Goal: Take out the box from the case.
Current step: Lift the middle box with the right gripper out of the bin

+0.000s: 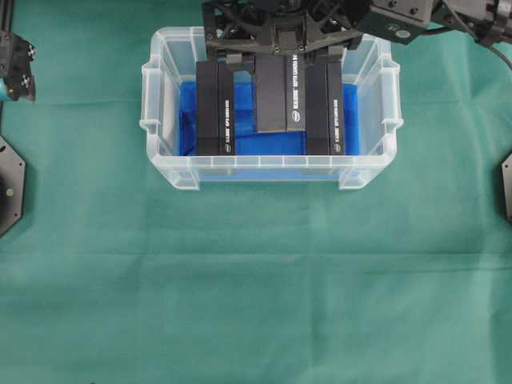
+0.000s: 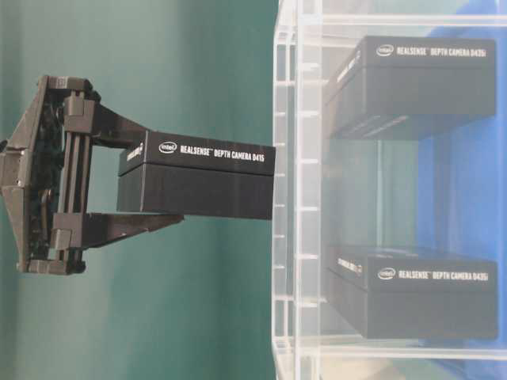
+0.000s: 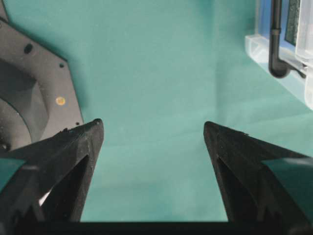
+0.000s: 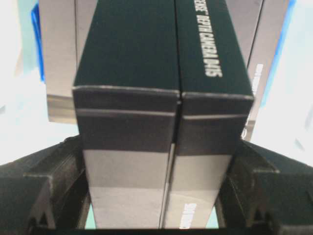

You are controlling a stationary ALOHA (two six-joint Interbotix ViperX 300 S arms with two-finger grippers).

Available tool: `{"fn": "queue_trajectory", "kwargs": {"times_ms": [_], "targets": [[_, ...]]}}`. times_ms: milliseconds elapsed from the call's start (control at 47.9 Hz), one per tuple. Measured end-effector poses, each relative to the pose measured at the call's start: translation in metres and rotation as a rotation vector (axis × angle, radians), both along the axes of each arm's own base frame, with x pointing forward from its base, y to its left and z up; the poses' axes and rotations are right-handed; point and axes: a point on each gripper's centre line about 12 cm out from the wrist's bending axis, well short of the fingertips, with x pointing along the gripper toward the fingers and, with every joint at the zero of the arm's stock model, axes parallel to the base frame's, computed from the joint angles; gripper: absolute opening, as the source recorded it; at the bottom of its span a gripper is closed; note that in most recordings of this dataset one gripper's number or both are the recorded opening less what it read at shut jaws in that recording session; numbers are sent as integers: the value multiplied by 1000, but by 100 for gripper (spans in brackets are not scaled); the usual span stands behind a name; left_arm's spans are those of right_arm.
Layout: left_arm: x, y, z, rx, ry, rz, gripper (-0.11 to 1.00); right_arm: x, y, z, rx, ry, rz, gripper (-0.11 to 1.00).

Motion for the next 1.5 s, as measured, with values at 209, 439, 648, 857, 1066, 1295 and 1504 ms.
{"fn": "queue_trajectory", "kwargs": {"times_ms": [209,439,648,857,1066,1295,1504], "targets": [[0,0,0,1,1,0,82,0,1,0,0,1,2,68],[0,0,0,-1,1,2,82,0,0,0,-1,0,-2,68],[0,0,0,0,0,1,82,0,1,0,-1,0,1,68],[0,0,0,0,0,-1,83,2,16,0,-1,12,-5,68],[0,0,0,2,1,-1,82,6,48,0,-7,17,9,68],[0,0,0,2,-1,-1,82,9,87,0,-12,14,12,68],[0,0,0,1,-1,-3,82,8,125,0,-18,17,17,68]]}}
